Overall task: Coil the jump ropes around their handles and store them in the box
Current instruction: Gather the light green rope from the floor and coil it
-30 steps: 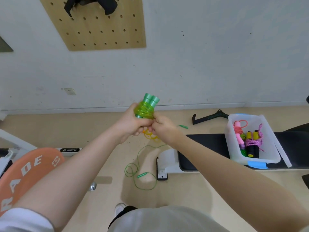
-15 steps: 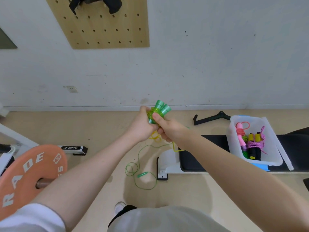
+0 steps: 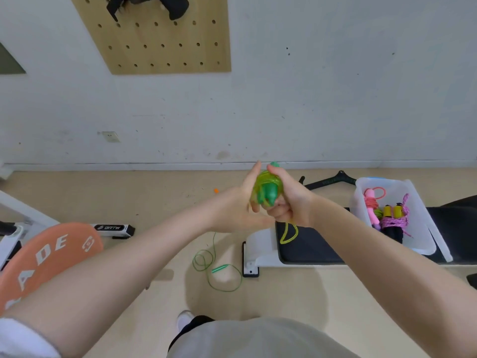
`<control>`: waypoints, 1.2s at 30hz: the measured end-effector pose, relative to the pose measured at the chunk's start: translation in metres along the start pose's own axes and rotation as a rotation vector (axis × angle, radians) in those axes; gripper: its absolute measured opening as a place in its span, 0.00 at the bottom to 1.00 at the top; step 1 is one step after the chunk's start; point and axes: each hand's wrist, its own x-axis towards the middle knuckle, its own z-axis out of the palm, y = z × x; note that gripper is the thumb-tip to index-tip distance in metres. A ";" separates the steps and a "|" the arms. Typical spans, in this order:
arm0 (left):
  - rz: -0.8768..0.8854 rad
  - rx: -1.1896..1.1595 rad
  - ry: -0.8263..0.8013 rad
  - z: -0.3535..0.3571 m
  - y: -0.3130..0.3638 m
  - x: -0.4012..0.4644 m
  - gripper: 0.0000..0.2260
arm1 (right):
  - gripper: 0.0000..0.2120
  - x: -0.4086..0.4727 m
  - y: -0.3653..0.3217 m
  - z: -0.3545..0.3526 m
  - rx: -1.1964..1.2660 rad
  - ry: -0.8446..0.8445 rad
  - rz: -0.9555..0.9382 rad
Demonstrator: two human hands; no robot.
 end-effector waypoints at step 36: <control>-0.146 0.691 0.141 0.026 -0.040 0.006 0.20 | 0.12 0.019 -0.037 0.054 -1.542 0.286 -0.327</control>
